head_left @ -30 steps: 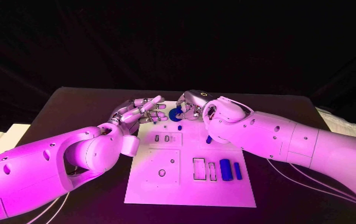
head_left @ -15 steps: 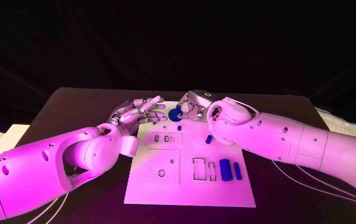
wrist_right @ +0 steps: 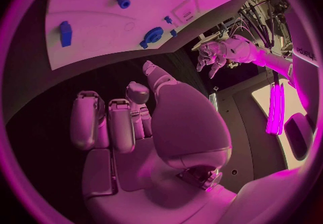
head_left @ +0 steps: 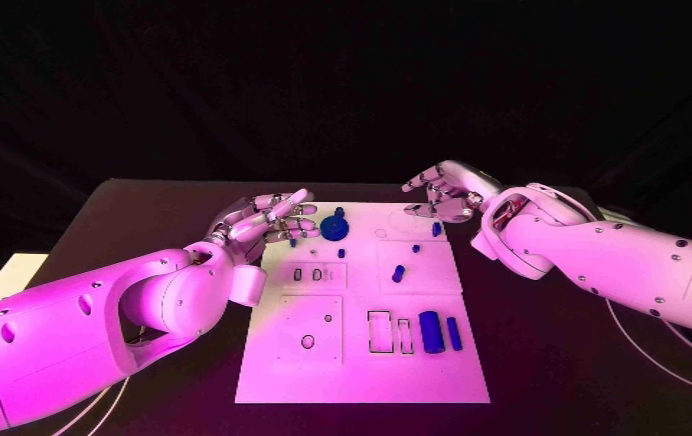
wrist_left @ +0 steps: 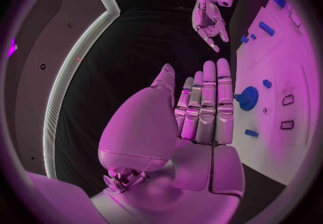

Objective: Assemble the parts on the task board

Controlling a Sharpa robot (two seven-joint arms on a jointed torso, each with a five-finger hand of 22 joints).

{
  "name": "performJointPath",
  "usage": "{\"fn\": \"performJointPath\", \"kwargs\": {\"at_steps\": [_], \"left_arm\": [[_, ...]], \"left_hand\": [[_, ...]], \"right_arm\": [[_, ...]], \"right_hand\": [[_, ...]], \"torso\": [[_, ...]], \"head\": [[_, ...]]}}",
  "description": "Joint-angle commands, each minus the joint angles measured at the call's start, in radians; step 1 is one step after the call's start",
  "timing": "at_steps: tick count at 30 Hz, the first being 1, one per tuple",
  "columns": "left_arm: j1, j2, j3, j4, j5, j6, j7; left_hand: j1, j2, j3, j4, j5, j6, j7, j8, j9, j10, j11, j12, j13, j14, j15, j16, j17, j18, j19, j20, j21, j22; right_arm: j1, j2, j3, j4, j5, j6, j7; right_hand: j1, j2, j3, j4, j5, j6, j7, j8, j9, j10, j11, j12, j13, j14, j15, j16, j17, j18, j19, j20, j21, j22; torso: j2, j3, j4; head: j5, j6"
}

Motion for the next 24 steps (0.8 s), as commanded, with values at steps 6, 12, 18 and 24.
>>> {"fn": "performJointPath", "kwargs": {"at_steps": [6, 12, 18, 24], "left_arm": [[-0.003, 0.009, 0.0, -0.009, 0.002, 0.034, 0.005], [-0.006, 0.01, 0.0, -0.011, 0.002, 0.035, 0.005], [-0.007, 0.011, 0.0, -0.012, 0.002, 0.035, 0.005], [-0.009, 0.013, 0.0, -0.015, 0.002, 0.036, 0.004]], "left_hand": [[0.004, 0.01, 0.0, -0.005, -0.004, 0.007, -0.003, 0.0, 0.002, 0.007, -0.001, -0.001, 0.001, 0.001, -0.003, -0.008, 0.002, 0.01, -0.003, 0.002, -0.007, -0.001], [0.004, 0.01, 0.0, -0.005, -0.004, 0.007, -0.003, 0.0, 0.002, 0.007, -0.001, -0.001, 0.001, 0.001, -0.003, -0.008, 0.002, 0.01, -0.003, 0.002, -0.007, -0.001], [0.004, 0.01, 0.0, -0.005, -0.004, 0.008, -0.003, 0.001, 0.002, 0.008, -0.002, 0.0, 0.001, 0.001, -0.003, -0.009, 0.002, 0.01, -0.003, 0.001, -0.007, -0.001], [0.004, 0.01, 0.0, -0.005, -0.004, 0.008, -0.003, 0.001, 0.002, 0.008, -0.002, 0.0, 0.001, 0.001, -0.003, -0.009, 0.002, 0.01, -0.003, 0.001, -0.007, -0.001]], "right_arm": [[-0.013, -0.046, -0.001, -0.076, 0.128, 0.079, 0.14], [-0.033, -0.042, -0.002, -0.125, 0.124, 0.091, 0.144], [-0.058, -0.018, -0.002, -0.178, 0.115, 0.105, 0.143], [-0.073, 0.006, -0.002, -0.206, 0.106, 0.114, 0.142]], "right_hand": [[0.012, -0.005, -0.002, -0.009, 0.008, 0.009, -0.001, 0.006, 0.0, -0.008, -0.002, -0.009, -0.005, 0.056, -0.005, 0.002, 0.029, -0.015, 0.004, -0.001, 0.0, 0.0], [0.014, -0.009, -0.005, -0.012, 0.005, 0.008, -0.001, 0.004, 0.0, -0.011, -0.002, -0.014, -0.01, 0.056, -0.005, 0.001, 0.028, -0.014, 0.002, -0.001, -0.001, -0.002], [0.012, -0.014, -0.011, -0.014, -0.001, 0.002, 0.0, 0.0, -0.002, -0.016, -0.001, -0.023, -0.017, 0.055, -0.004, -0.001, 0.026, -0.013, -0.002, -0.001, -0.004, -0.008], [0.009, -0.016, -0.019, -0.015, -0.006, -0.01, 0.002, -0.005, -0.004, -0.021, 0.001, -0.032, -0.024, 0.054, -0.002, -0.002, 0.026, -0.012, -0.005, 0.0, -0.006, -0.012]], "torso": [[-0.006, 0.0129, -0.0126], [-0.005, 0.0126, -0.0123], [-0.006, 0.0104, -0.0109], [-0.005, 0.0108, -0.0075]], "head": [[-0.005, 0.001], [-0.005, 0.003], [-0.007, 0.001], [-0.009, -0.004]]}}
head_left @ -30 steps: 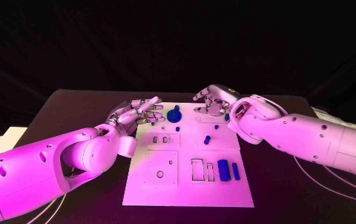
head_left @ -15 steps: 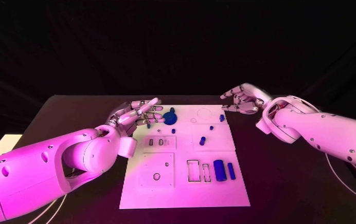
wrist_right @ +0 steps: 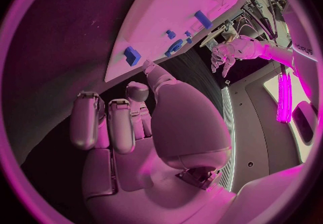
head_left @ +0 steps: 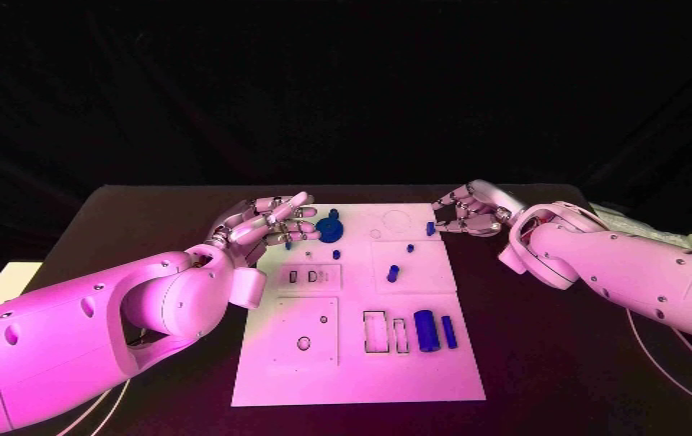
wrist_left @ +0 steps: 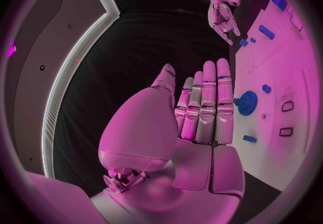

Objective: Assemble the parts on the task board

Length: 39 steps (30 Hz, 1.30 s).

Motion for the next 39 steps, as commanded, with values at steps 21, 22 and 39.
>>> {"fn": "performJointPath", "kwargs": {"at_steps": [21, 22, 39], "left_arm": [[-0.001, 0.004, 0.0, -0.002, 0.002, 0.023, 0.003], [-0.001, 0.004, 0.0, -0.002, 0.002, 0.023, 0.003], [-0.001, 0.004, 0.0, -0.002, 0.002, 0.023, 0.002]], "left_hand": [[0.0, 0.006, 0.0, -0.005, -0.004, 0.007, -0.001, 0.001, 0.001, 0.007, 0.0, 0.0, 0.001, 0.001, -0.003, -0.002, 0.001, 0.01, -0.003, 0.001, -0.007, -0.001], [0.001, 0.006, 0.0, -0.007, -0.004, 0.007, -0.001, 0.0, 0.001, 0.007, 0.0, -0.001, 0.0, 0.002, -0.003, -0.004, 0.001, 0.01, -0.003, 0.001, -0.007, -0.001], [0.001, 0.006, 0.0, -0.007, -0.004, 0.007, -0.001, 0.0, 0.001, 0.007, 0.0, -0.001, 0.0, 0.002, -0.003, -0.004, 0.001, 0.01, -0.003, 0.001, -0.007, -0.001]], "right_arm": [[-0.013, 0.045, 0.0, -0.052, -0.045, 0.052, -0.008], [-0.013, 0.045, 0.0, -0.052, -0.046, 0.054, -0.008], [-0.013, 0.048, 0.0, -0.057, -0.066, 0.075, -0.014]], "right_hand": [[0.012, 0.012, -0.005, -0.011, -0.017, 0.013, -0.002, 0.008, 0.004, -0.001, -0.004, 0.006, 0.007, 0.054, -0.003, -0.002, 0.027, -0.012, -0.004, 0.0, -0.006, 0.0], [0.013, 0.014, -0.004, -0.012, -0.018, 0.017, -0.003, 0.01, 0.004, 0.001, -0.004, 0.008, 0.009, 0.054, -0.004, -0.002, 0.028, -0.012, -0.004, 0.0, -0.005, 0.001], [0.011, 0.029, -0.002, -0.019, -0.027, 0.072, -0.015, 0.031, 0.01, 0.011, -0.015, 0.019, 0.017, 0.056, -0.012, -0.001, 0.032, -0.013, 0.0, -0.006, -0.003, 0.005]], "torso": [[-0.001, 0.0003, 0.0018], [-0.001, 0.0004, 0.0015], [-0.001, 0.0001, 0.0021]], "head": [[-0.001, -0.023], [-0.001, -0.023], [-0.006, -0.024]]}}
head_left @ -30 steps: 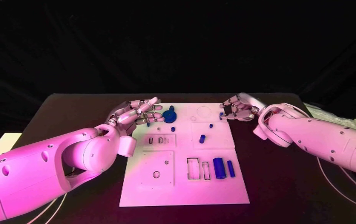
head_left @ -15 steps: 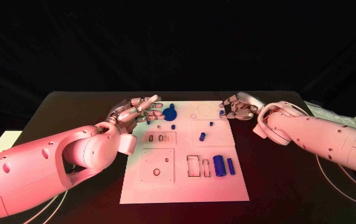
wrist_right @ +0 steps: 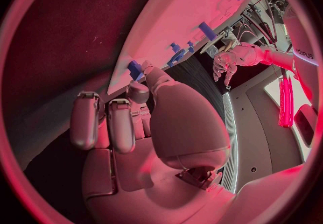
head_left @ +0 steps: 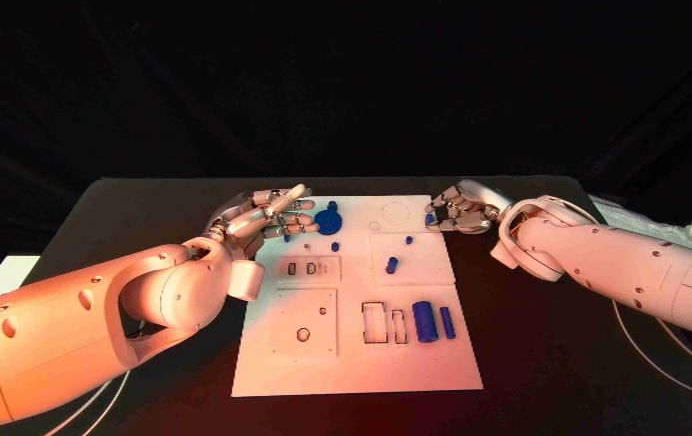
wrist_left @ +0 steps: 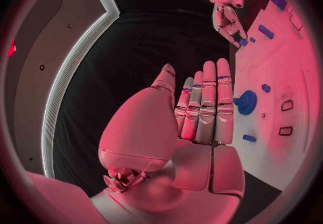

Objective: Assemble the parts on the task board

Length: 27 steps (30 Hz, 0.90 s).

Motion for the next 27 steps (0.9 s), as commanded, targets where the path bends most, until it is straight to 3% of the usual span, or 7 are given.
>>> {"fn": "performJointPath", "kwargs": {"at_steps": [1, 14, 27], "left_arm": [[0.0, 0.002, 0.001, 0.002, 0.002, 0.02, 0.003], [0.0, 0.003, 0.001, 0.002, 0.002, 0.021, 0.003], [0.0, 0.002, 0.001, 0.002, 0.002, 0.022, 0.002]], "left_hand": [[0.001, 0.006, 0.0, -0.007, -0.004, 0.007, -0.001, 0.0, 0.001, 0.007, 0.0, -0.001, 0.0, 0.002, -0.003, -0.004, 0.001, 0.01, -0.003, 0.001, -0.003, -0.001], [0.001, 0.006, 0.0, -0.007, -0.004, 0.007, -0.001, 0.0, 0.001, 0.007, 0.0, -0.001, 0.0, 0.002, -0.003, -0.004, 0.001, 0.01, -0.003, 0.001, -0.003, -0.001], [0.002, 0.008, 0.001, -0.008, -0.003, 0.007, -0.001, 0.0, 0.001, 0.007, 0.0, -0.002, 0.0, 0.002, -0.004, -0.005, 0.001, 0.01, -0.003, 0.001, -0.004, -0.001]], "right_arm": [[-0.001, 0.003, 0.0, -0.001, -0.022, 0.026, -0.005], [-0.001, 0.009, 0.0, -0.006, -0.031, 0.031, -0.011], [-0.001, 0.018, 0.0, -0.025, -0.064, 0.022, -0.037]], "right_hand": [[0.004, 0.011, 0.001, -0.005, -0.007, 0.011, -0.002, 0.005, 0.001, 0.0, -0.008, 0.003, 0.001, 0.059, -0.009, 0.0, 0.031, -0.013, 0.0, -0.007, -0.003, 0.002], [0.005, 0.025, 0.01, -0.01, -0.02, 0.043, -0.011, 0.014, 0.002, 0.009, -0.016, 0.011, 0.008, 0.061, -0.015, 0.002, 0.036, -0.015, 0.005, -0.013, 0.0, 0.008], [0.017, 0.045, 0.034, -0.026, -0.066, 0.071, -0.021, 0.018, 0.0, 0.015, -0.024, 0.012, 0.01, 0.062, -0.023, 0.002, 0.04, -0.016, 0.008, -0.021, 0.001, 0.012]], "torso": [[0.0, 0.0, 0.0008], [0.0, -0.0002, 0.0013], [0.0, 0.0008, 0.0018]], "head": [[-0.001, -0.001], [-0.001, -0.003], [-0.001, -0.006]]}}
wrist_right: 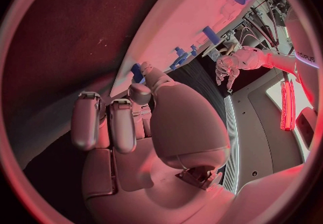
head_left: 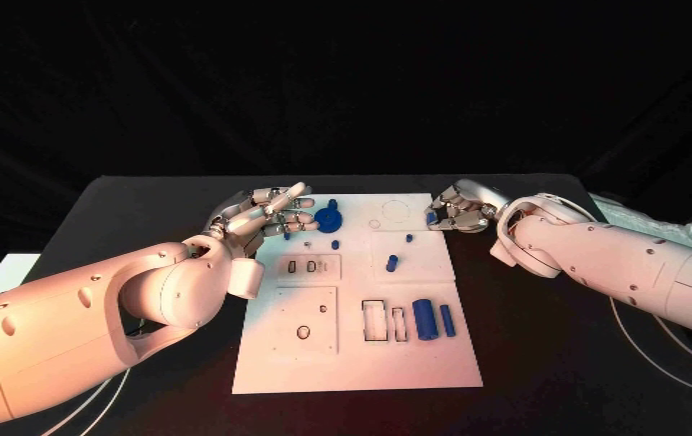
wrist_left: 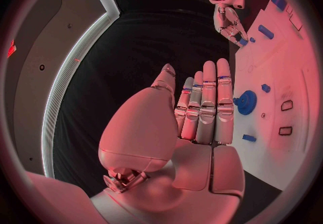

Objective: Assemble the parts on the task board

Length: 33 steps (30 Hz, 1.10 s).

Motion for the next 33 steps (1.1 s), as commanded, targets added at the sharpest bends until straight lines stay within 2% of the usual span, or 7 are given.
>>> {"fn": "performJointPath", "kwargs": {"at_steps": [1, 10, 17, 21, 25, 33], "left_arm": [[0.0, 0.001, 0.001, 0.002, 0.002, 0.02, 0.002], [0.0, 0.001, 0.001, 0.002, 0.002, 0.02, 0.002], [0.0, 0.001, 0.001, 0.001, 0.002, 0.02, 0.003], [0.0, 0.002, 0.001, -0.002, 0.002, 0.02, 0.003], [0.0, 0.003, 0.001, -0.007, 0.002, 0.02, 0.003], [0.001, 0.002, 0.001, -0.019, 0.002, 0.02, 0.004]], "left_hand": [[0.002, 0.008, 0.001, -0.008, -0.003, 0.007, -0.001, 0.0, 0.001, 0.007, 0.0, -0.002, 0.0, 0.002, -0.004, -0.005, 0.002, 0.01, -0.003, 0.001, -0.004, -0.001], [0.002, 0.008, 0.001, -0.008, -0.003, 0.007, -0.001, 0.0, 0.001, 0.007, 0.0, -0.002, 0.0, 0.002, -0.004, -0.005, 0.002, 0.01, -0.003, 0.001, -0.004, -0.001], [0.002, 0.008, 0.001, -0.008, -0.003, 0.007, -0.001, 0.0, 0.001, 0.007, 0.0, -0.002, 0.0, 0.002, -0.004, -0.005, 0.002, 0.01, -0.003, 0.001, -0.004, -0.001], [0.002, 0.008, 0.001, -0.008, -0.003, 0.007, -0.001, 0.0, 0.001, 0.007, 0.0, -0.002, 0.0, 0.002, -0.004, -0.005, 0.002, 0.01, -0.003, 0.001, -0.004, -0.001], [0.003, 0.008, 0.001, -0.008, -0.003, 0.007, -0.001, 0.0, 0.001, 0.007, 0.0, -0.002, 0.0, 0.003, -0.004, -0.006, 0.002, 0.01, -0.003, 0.001, -0.004, -0.002], [0.003, 0.009, 0.001, -0.009, -0.003, 0.007, -0.001, -0.001, 0.001, 0.007, 0.0, -0.003, 0.0, 0.003, -0.003, -0.007, 0.002, 0.01, -0.003, 0.001, -0.004, -0.002]], "right_arm": [[-0.001, 0.004, 0.0, -0.006, -0.034, 0.008, -0.017], [-0.001, 0.008, 0.0, -0.001, -0.034, -0.002, -0.009], [-0.001, 0.001, 0.0, 0.029, 0.0, -0.069, -0.016], [0.006, -0.01, 0.003, 0.068, 0.029, -0.112, -0.039], [0.02, -0.018, 0.005, 0.111, 0.046, -0.133, -0.079], [0.037, -0.008, 0.006, 0.22, 0.024, -0.121, -0.2]], "right_hand": [[0.0, 0.01, 0.009, 0.0, -0.009, 0.008, 0.001, 0.006, -0.001, -0.002, -0.008, 0.004, 0.001, 0.062, -0.009, 0.002, 0.04, -0.016, 0.001, -0.006, 0.002, 0.002], [-0.005, 0.018, 0.018, -0.003, -0.016, 0.024, -0.004, 0.011, 0.0, 0.003, -0.011, 0.008, 0.006, 0.062, -0.011, 0.003, 0.043, -0.017, 0.004, -0.008, 0.004, 0.007], [-0.026, 0.034, 0.025, 0.007, -0.009, 0.049, -0.015, 0.021, 0.002, 0.017, -0.019, 0.022, 0.017, 0.064, -0.017, 0.006, 0.049, -0.018, 0.01, -0.013, 0.007, 0.015], [-0.034, 0.042, 0.03, 0.011, -0.006, 0.056, -0.019, 0.024, 0.002, 0.023, -0.023, 0.029, 0.024, 0.064, -0.02, 0.007, 0.05, -0.018, 0.011, -0.016, 0.008, 0.016], [-0.041, 0.047, 0.032, 0.015, -0.005, 0.058, -0.02, 0.024, 0.002, 0.026, -0.024, 0.031, 0.026, 0.064, -0.021, 0.006, 0.048, -0.018, 0.011, -0.017, 0.008, 0.015], [-0.044, 0.053, 0.036, 0.016, -0.008, 0.058, -0.022, 0.024, 0.002, 0.025, -0.025, 0.027, 0.023, 0.063, -0.023, 0.002, 0.042, -0.018, 0.009, -0.019, 0.006, 0.012]], "torso": [[0.0, 0.0007, 0.0002], [0.0, 0.0007, -0.0014], [-0.001, 0.0006, -0.0001], [-0.002, -0.0002, 0.0002], [-0.003, -0.0002, -0.0001], [-0.002, -0.0008, 0.001]], "head": [[0.001, 0.0], [0.001, 0.0], [0.0, -0.001], [-0.001, -0.002], [-0.001, -0.004], [0.004, 0.0]]}}
